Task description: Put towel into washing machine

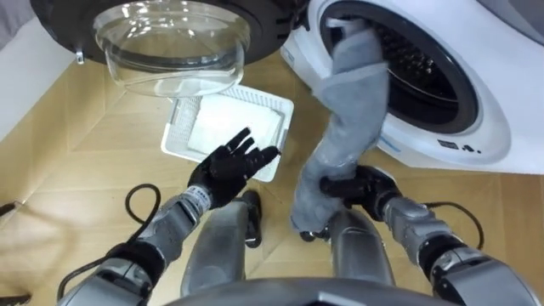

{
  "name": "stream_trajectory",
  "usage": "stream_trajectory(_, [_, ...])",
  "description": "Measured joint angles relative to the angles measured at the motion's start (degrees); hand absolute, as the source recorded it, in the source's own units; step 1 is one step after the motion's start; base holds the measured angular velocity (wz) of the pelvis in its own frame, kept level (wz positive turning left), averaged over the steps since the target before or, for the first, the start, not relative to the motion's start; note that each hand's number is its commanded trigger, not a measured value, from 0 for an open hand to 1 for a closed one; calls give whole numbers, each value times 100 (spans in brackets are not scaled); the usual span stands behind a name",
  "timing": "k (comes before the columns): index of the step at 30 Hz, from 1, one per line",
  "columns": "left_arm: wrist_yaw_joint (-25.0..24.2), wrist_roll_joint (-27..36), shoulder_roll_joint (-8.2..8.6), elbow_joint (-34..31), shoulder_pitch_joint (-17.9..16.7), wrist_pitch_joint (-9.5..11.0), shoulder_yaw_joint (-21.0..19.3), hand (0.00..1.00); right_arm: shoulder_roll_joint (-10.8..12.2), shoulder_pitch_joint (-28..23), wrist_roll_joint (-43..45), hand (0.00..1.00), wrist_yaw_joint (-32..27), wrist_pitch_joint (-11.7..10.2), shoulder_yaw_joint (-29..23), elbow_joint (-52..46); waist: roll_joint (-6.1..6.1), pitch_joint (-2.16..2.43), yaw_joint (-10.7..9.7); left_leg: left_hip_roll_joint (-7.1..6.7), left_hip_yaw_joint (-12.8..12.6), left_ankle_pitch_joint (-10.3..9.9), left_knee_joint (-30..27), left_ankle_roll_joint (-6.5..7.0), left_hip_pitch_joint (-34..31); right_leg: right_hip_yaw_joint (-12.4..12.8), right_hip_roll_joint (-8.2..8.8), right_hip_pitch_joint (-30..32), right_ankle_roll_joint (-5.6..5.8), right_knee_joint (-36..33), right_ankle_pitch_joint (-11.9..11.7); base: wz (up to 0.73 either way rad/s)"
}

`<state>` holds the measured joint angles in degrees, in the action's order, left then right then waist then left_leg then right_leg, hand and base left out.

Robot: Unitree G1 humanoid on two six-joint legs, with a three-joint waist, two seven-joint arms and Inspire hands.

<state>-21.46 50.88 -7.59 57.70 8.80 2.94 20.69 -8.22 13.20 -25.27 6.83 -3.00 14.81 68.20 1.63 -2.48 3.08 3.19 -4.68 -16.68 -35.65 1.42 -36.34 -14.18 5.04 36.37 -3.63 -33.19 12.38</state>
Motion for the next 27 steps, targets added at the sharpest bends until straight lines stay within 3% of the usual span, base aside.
stream_trajectory(10, [1010,-1010,-10,53,-211,10,-163,0,-148,129,-1039,100,-280,66,-325,114,25,17,34,-3,-17,8,-4,1,-30,-13,7,24,2,29,-2,0])
stream_trajectory(14, [1203,-1050,-11,24,-210,13,-326,0,-297,359,-1395,100,-426,122,-861,70,-7,14,17,-83,-60,55,11,33,-60,46,107,157,18,-122,20,0])
stream_trajectory(16, [1283,-1063,-57,3,-212,12,-434,0,-492,657,-1911,100,-549,209,-1079,56,-106,-14,11,-131,-183,87,35,66,-79,152,179,292,27,-265,37,-7])
stream_trajectory(18, [1368,-1072,-77,-16,-212,12,-569,0,-661,861,-2207,100,-587,357,-1261,7,-202,-11,-8,-197,-187,122,34,88,-96,204,249,365,48,-374,62,3])
stream_trajectory(19, [1393,-1091,-93,-19,-216,21,-616,0,-698,932,-2304,100,-625,395,-1306,-17,-247,-18,-7,-210,-192,130,33,94,-95,214,263,373,49,-399,63,3])
stream_trajectory(21, [1534,-1114,-206,-24,-274,68,-690,0,-780,1227,-2990,100,-754,536,-1393,-84,-449,-18,-12,-213,-273,149,18,116,-78,230,294,378,51,-449,65,2])
stream_trajectory(23, [1613,-1194,-241,-27,-326,76,-712,0,-847,1397,-3355,100,-816,636,-1480,-130,-535,-14,-53,-214,-263,164,-21,141,-111,159,325,357,58,-447,61,21])
stream_trajectory(27, [1687,-1318,-270,-293,-504,40,-742,0,-886,1705,-4464,100,-1004,932,-1854,-149,-553,-17,-167,-202,-270,184,-113,227,-327,39,391,433,133,-444,28,23])
